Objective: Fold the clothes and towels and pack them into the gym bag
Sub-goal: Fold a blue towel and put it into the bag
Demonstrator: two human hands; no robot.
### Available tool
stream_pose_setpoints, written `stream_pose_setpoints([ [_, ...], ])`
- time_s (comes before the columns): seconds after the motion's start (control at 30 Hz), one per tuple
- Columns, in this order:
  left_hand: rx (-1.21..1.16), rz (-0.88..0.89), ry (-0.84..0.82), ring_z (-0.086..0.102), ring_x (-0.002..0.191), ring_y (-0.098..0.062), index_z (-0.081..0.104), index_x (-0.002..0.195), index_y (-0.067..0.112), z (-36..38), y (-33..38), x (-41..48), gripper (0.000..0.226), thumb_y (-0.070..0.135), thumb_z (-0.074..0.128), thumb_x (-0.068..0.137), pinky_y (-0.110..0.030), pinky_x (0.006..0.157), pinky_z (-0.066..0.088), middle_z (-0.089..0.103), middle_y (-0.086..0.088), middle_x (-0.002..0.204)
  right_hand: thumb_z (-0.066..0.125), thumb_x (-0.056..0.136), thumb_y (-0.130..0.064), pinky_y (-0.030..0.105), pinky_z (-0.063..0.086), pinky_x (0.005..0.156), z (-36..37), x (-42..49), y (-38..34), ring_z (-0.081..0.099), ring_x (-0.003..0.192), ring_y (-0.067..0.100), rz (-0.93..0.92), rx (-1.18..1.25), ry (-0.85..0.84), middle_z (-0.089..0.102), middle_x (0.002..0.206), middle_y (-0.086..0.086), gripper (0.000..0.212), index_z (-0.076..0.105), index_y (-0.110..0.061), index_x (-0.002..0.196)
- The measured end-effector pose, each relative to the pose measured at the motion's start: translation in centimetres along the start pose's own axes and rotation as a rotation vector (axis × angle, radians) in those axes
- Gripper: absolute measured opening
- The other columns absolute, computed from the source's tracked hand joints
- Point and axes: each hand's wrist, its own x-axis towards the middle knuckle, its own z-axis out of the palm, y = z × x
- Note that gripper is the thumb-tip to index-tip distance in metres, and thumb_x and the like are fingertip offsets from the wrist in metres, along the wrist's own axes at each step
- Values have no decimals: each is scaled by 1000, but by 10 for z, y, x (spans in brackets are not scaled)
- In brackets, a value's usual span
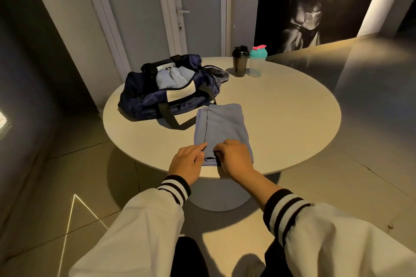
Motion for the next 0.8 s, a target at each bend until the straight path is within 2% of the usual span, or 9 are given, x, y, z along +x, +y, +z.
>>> stream_pose_setpoints([
  [0.13,-24,-24,-60,33,139,-20,29,153,40,-4,3,2,45,35,23,109,-38,117,25,44,-1,150,66,92,-12,36,45,83,0,0,-7,59,94,27,-40,156,148,66,101,7,20,72,-18,110],
  [0.2,-74,-33,-68,35,138,-21,30,153,40,-7,3,4,45,36,22,109,-39,117,26,46,-3,148,61,96,-12,33,48,87,-2,-3,-15,60,97,22,-104,320,106,68,107,7,23,71,-18,116],
  [0.27,-59,0,-92,33,139,-19,35,152,35,-8,3,2,45,36,22,109,-38,118,24,45,0,150,56,99,-14,30,47,88,-2,-7,-17,61,99,21,-131,377,-8,69,111,7,25,69,-19,120],
  [0.37,-111,-8,-4,41,133,-19,46,147,26,-4,-2,-2,43,34,27,109,-37,114,34,50,-2,146,57,97,-22,36,44,78,5,-13,-9,62,90,28,-81,143,112,67,100,5,22,70,-20,114],
  [0.43,-161,-36,68,48,126,-20,50,143,23,0,-3,-4,39,32,37,107,-36,107,44,51,-4,141,54,97,-30,37,42,83,2,-17,-6,60,97,26,34,49,156,65,106,3,26,68,-21,116],
  [0.5,-179,-73,91,51,123,-21,51,140,23,3,2,-4,37,27,44,104,-36,103,48,50,-4,140,46,99,-39,38,40,92,2,-21,-1,54,108,23,91,37,56,60,116,2,32,64,-24,121],
  [0.6,-99,-115,90,45,125,-22,49,138,25,5,7,-1,39,27,49,99,-38,105,44,49,-3,138,41,98,-42,39,40,97,-2,-25,5,50,116,23,116,64,-49,54,125,2,39,57,-26,130],
  [0.7,19,-78,28,40,127,-24,46,141,30,1,8,0,45,34,52,97,-39,109,37,50,-1,136,47,92,-43,43,34,100,-14,-22,4,46,114,25,220,19,-75,52,117,2,32,57,-27,117],
  [0.8,-60,-19,-16,48,119,-23,53,138,30,-3,9,3,41,35,54,97,-40,106,40,58,0,127,50,88,-39,46,32,101,-29,-12,6,45,112,28,308,-50,-123,51,111,3,24,58,-24,104],
])
